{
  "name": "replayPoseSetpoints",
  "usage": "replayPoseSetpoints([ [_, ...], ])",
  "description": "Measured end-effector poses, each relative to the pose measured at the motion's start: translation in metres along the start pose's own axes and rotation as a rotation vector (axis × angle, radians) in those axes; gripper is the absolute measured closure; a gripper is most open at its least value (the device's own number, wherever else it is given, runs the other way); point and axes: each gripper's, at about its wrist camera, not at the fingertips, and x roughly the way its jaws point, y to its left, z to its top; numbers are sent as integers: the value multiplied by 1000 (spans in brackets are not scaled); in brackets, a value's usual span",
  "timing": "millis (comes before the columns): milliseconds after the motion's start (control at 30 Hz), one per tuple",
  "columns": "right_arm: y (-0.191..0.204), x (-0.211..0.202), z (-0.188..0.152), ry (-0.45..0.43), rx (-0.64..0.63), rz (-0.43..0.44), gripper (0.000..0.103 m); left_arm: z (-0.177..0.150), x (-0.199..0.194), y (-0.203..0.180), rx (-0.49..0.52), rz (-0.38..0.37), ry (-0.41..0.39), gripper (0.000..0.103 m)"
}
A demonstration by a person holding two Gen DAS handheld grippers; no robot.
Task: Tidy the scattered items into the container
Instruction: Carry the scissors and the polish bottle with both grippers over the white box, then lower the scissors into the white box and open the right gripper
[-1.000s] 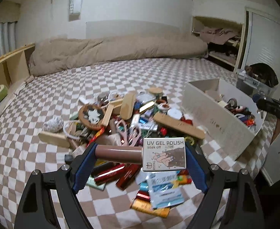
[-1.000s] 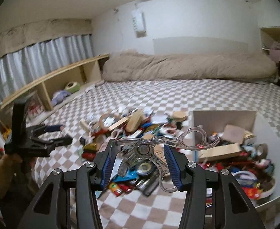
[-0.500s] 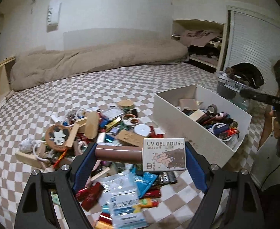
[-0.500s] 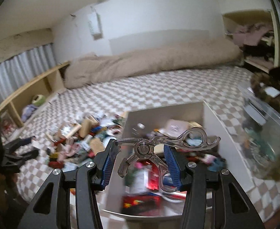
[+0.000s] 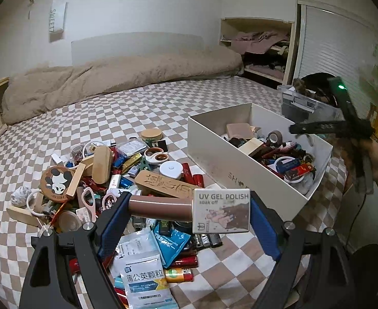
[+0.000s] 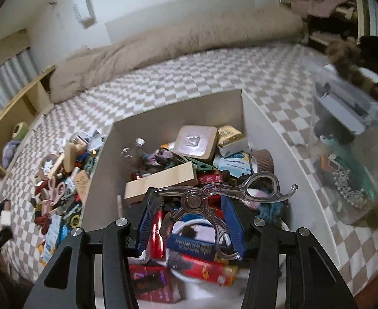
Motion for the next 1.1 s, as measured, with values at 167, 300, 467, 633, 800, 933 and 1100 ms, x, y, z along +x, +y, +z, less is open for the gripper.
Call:
replayPoseSetpoints([
  [167, 8, 34, 11, 86, -68, -99, 52, -2, 5, -5, -1, -17, 8, 16],
  [300, 10, 53, 10, 147, -81, -118, 52, -2, 11, -10, -2, -33, 14, 16],
  [467, 3, 62, 8, 193, -30, -123, 52, 2, 19, -17, -16, -86, 16, 16],
  [633, -12, 58, 9, 206, 84, -60, 21, 12, 26, -32, -12, -120, 11, 16],
  [800, -16, 47, 4, 177, 142, -6, 21, 19, 31, -47, 5, -139, 4, 16],
  [933, -14, 34, -4, 105, 165, 4, 20, 25, 39, -60, 22, -150, 2, 16],
  [1100, -10, 21, -16, 20, 194, 40, 20, 34, 50, -78, 45, -178, -10, 16],
])
